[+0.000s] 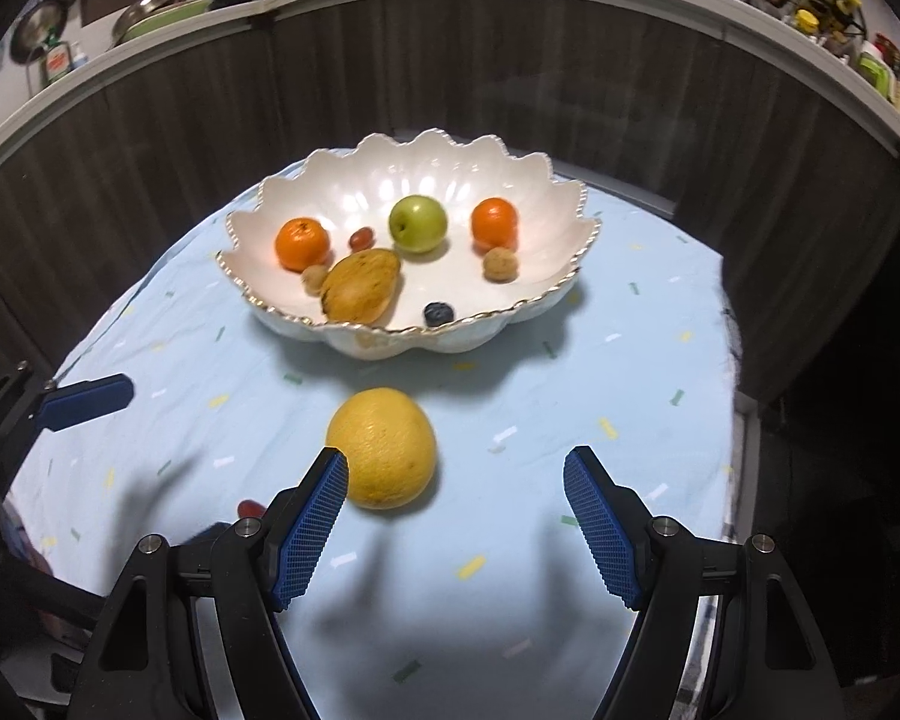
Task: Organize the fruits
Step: 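Move both open tools back toward the grape tomato and grapefruit, then grasp the red grape tomato with the left tool while the right tool grasps the grapefruit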
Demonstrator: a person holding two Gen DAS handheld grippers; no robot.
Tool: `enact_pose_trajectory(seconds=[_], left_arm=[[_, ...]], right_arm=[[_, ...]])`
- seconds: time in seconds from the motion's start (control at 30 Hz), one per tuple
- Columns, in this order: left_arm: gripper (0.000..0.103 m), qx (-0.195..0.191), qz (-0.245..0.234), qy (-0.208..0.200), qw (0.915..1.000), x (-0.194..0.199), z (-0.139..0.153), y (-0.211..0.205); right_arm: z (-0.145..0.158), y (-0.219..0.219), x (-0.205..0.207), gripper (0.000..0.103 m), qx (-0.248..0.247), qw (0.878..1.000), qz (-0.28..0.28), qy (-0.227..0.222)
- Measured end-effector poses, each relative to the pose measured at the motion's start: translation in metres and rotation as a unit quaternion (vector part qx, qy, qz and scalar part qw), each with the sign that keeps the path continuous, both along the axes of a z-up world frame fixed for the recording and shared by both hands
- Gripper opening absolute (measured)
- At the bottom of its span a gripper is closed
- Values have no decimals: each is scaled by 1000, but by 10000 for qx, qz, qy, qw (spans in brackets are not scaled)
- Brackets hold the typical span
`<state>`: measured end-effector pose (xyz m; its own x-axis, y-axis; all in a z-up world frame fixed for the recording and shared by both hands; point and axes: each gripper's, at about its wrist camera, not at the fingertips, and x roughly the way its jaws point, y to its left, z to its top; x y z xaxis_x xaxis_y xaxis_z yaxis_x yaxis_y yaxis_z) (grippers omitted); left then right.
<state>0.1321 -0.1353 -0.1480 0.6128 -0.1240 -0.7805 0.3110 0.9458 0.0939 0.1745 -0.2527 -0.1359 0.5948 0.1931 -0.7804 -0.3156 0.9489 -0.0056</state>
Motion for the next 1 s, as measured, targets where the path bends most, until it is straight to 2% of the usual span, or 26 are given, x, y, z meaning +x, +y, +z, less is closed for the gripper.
enact_pose_trajectory(seconds=[0.37,0.57,1.0], left_arm=[[84,-52,-31,227,9997,0,-28,-7],[81,-126,39,72,9999,-2,-35,-7],[54,-372,54,386,9985,4,-55,-9]], right_arm=[[-16,6,5,75,76,9989,451,32],[-22,13,7,75,67,9975,705,-21],[-36,19,14,75,160,9956,916,83]])
